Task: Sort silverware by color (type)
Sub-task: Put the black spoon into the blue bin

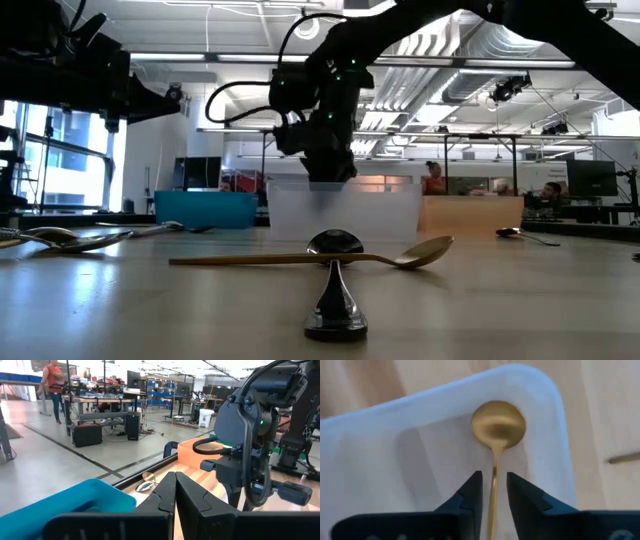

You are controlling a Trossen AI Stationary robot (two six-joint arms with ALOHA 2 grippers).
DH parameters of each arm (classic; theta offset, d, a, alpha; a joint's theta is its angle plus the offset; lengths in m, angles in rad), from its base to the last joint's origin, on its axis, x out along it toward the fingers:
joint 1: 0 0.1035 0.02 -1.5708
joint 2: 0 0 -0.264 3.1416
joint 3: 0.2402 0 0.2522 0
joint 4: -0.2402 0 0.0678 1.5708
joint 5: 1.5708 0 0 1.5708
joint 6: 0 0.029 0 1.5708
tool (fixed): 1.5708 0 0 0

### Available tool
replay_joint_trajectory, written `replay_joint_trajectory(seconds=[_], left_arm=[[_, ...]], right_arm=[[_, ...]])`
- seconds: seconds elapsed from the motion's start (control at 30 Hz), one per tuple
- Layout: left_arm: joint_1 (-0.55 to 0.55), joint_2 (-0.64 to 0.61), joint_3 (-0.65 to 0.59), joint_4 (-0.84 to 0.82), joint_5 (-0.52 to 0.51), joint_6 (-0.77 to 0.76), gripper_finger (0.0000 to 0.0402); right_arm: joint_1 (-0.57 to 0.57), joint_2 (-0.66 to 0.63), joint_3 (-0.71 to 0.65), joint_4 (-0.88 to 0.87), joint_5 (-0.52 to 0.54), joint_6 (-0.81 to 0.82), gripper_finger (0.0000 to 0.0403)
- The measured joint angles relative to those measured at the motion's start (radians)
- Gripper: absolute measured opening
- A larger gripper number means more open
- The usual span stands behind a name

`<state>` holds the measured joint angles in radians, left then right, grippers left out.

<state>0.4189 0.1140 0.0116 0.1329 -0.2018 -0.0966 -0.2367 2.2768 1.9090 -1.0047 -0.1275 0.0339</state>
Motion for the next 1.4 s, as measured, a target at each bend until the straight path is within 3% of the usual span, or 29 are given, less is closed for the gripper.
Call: replay_joint_trajectory(seconds=[0.13, 0.23, 0.37, 0.5, 0.73, 1.0, 1.17, 1.4], left_arm=[[0.0, 0.001, 0.0, 0.0, 0.056, 0.006, 0.0], [0.0, 0.004, 0.0, 0.0, 0.097, 0.008, 0.0], [0.0, 0.033, 0.0, 0.001, 0.12, 0.003, 0.0], [0.0, 0.085, 0.001, 0.002, 0.121, 0.003, 0.0], [0.0, 0.195, 0.043, 0.029, 0.121, 0.011, 0.0], [0.0, 0.425, 0.173, -0.032, 0.167, -0.025, 0.0], [0.0, 0.616, 0.312, -0.185, 0.173, -0.031, 0.0], [0.0, 0.864, 0.52, -0.489, 0.198, 0.006, 0.0001]], right_arm=[[0.018, -0.006, 0.116, -0.154, 0.073, -0.06, 0.0081], [0.049, -0.018, 0.173, -0.211, 0.167, -0.172, 0.0054], [0.057, -0.098, 0.106, -0.128, 0.17, -0.288, 0.0006], [0.018, -0.217, -0.098, 0.083, 0.18, -0.303, 0.001], [-0.025, -0.512, -0.588, 0.637, 0.165, -0.283, 0.0003], [-0.103, -0.841, -1.082, 1.201, 0.168, -0.249, 0.0], [-0.174, -1.008, -1.287, 1.319, 0.171, -0.228, 0.0], [-0.212, -1.198, -1.448, 1.362, 0.171, -0.219, 0.0]])
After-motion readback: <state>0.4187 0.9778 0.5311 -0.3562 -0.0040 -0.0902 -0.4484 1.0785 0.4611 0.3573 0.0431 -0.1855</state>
